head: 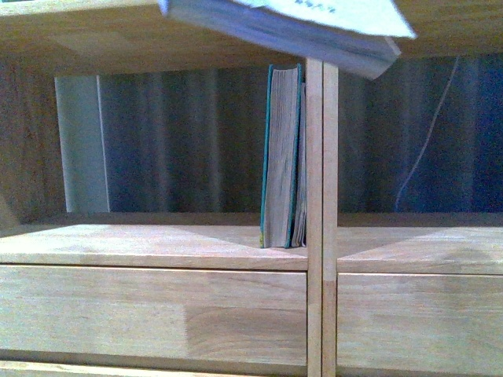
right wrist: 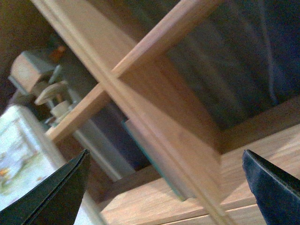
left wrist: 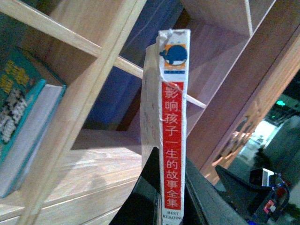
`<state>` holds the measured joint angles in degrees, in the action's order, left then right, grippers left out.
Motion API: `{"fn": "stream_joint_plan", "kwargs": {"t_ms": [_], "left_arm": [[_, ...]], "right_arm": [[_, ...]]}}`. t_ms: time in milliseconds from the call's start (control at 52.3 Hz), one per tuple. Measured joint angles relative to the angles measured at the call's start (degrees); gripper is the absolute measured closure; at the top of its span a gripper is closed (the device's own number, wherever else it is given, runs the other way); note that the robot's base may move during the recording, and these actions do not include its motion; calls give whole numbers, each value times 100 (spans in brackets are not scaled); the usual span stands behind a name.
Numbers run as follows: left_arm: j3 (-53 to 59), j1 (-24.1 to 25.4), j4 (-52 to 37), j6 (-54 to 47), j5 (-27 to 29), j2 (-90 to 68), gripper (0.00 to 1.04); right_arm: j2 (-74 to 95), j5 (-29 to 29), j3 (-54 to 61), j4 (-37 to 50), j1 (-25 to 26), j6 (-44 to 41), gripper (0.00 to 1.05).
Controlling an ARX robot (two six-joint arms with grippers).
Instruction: Organize books on shelf
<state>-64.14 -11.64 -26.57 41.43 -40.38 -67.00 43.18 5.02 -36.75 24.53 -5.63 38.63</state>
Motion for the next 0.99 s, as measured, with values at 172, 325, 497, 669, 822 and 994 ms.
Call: {"fn": "stream_joint_plan", "kwargs": {"t_ms": [172,325,497,669,822,994], "left_arm": [[251,308,981,-1419,535,754,98],[671,887,890,-2761,938,1086,98],[881,1596,531,-4083,1303,885,98],[1051,1812,70,-4929,1349,577,98],[1165,1781,-769,-5305,1360,50,98],[1078,1637,-1493,-5458,1565,-835,98]], "right_arm": [[-13,-219,557,44,951,127,7],[-11,-256,1141,149,1373,308,7],[-11,-267,1327,214,1338,317,7],[-9,-173,1379,304,1220,330,7],[15,39,1403,352,813,317,7],[7,216,1403,354,391,251,7]]}}
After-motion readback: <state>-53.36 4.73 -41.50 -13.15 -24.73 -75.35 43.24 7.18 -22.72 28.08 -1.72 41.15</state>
